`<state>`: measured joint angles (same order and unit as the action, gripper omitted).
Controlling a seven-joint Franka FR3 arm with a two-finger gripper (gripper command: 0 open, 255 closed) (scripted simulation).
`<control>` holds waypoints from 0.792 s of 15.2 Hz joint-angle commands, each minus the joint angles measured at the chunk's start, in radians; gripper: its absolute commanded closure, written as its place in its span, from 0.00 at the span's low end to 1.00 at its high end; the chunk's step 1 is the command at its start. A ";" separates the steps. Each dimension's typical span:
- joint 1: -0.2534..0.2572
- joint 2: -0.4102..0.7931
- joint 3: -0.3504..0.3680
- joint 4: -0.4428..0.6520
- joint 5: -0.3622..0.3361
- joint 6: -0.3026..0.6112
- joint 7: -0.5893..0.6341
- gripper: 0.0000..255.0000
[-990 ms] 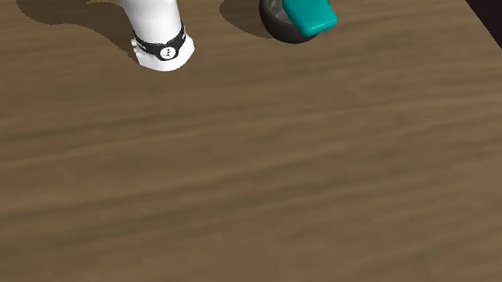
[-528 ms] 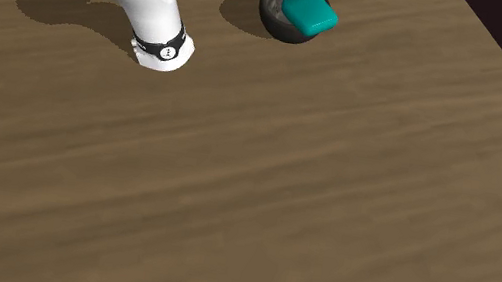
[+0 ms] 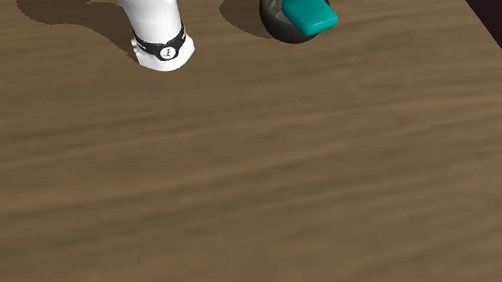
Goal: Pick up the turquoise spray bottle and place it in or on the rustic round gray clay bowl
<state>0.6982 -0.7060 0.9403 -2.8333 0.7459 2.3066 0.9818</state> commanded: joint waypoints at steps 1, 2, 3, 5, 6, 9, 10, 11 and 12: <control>0.000 0.000 0.000 0.000 0.000 0.000 0.000 0.00; 0.012 -0.039 -0.032 0.010 -0.017 -0.051 0.004 0.00; 0.022 -0.074 -0.063 0.022 -0.034 -0.100 0.009 0.00; 0.033 -0.128 -0.114 0.048 -0.067 -0.182 0.017 0.00; 0.034 -0.128 -0.114 0.048 -0.068 -0.182 0.017 0.00; 0.034 -0.128 -0.114 0.048 -0.068 -0.182 0.017 0.00; 0.034 -0.128 -0.114 0.048 -0.068 -0.182 0.017 0.00; 0.034 -0.128 -0.114 0.048 -0.068 -0.182 0.017 0.00; 0.034 -0.128 -0.114 0.048 -0.068 -0.182 0.017 0.00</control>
<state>0.7317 -0.8337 0.8269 -2.7858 0.6785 2.1249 0.9988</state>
